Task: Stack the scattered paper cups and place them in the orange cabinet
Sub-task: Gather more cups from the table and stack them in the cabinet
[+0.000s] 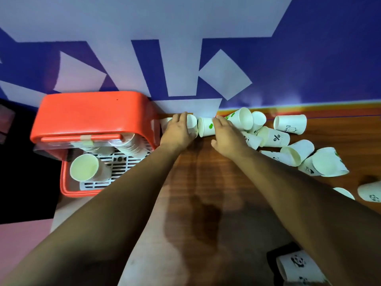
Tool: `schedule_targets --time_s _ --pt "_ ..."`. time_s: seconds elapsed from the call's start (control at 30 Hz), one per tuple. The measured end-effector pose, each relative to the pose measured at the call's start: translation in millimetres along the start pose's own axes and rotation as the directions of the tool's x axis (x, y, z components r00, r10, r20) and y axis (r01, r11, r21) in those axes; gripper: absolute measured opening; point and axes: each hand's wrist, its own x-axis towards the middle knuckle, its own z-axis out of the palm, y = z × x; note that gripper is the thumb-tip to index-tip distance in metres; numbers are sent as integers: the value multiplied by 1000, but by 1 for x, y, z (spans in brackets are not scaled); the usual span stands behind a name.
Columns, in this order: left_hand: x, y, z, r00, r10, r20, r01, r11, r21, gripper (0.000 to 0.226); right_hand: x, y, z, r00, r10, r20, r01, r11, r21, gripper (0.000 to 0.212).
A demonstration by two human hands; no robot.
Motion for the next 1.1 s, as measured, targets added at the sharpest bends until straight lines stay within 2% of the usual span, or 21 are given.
schedule_targets --time_s 0.13,0.23,0.33,0.43,0.5,0.6,0.73,0.83,0.9,0.93,1.0,1.1 --pt "8 -8 12 997 60 -54 -56 995 80 58 19 10 19 1000 -24 3 24 990 -136 79" --pt "5 -11 16 985 153 -81 -137 976 171 46 18 13 28 996 -71 -45 61 978 -201 64" --pt "-1 -14 15 982 164 -98 -141 967 213 36 11 13 33 991 -109 -78 91 975 -201 51" --pt "-14 -13 12 986 161 -35 -152 970 189 61 2 9 33 985 -160 -65 146 972 -184 52" --pt "-23 -12 9 989 147 -2 -144 972 184 70 -7 6 30 979 -195 -62 180 965 -191 56" --pt "-38 -9 2 994 106 -28 -103 988 111 66 -22 1 23 976 -203 -84 189 971 -150 61" --pt "-76 -5 -10 997 4 -81 -9 998 -67 63 -60 -2 11 975 -84 -206 99 993 63 59" --pt "-106 -8 -15 993 -48 -104 27 980 -199 53 -92 -2 8 965 -25 -260 61 989 133 56" --pt "-133 -8 -24 989 -132 -61 98 914 -393 50 -113 -5 0 961 41 -272 27 970 242 55" --pt "-146 -6 -29 983 -182 -26 142 845 -515 51 -122 -8 -5 968 98 -232 -10 935 354 56" --pt "-173 -8 -35 966 -260 13 190 669 -718 55 -138 -19 -14 973 218 -80 -131 800 586 56" --pt "-203 -15 -42 964 -255 81 194 456 -869 67 -155 -38 -23 962 255 97 -242 630 738 62"
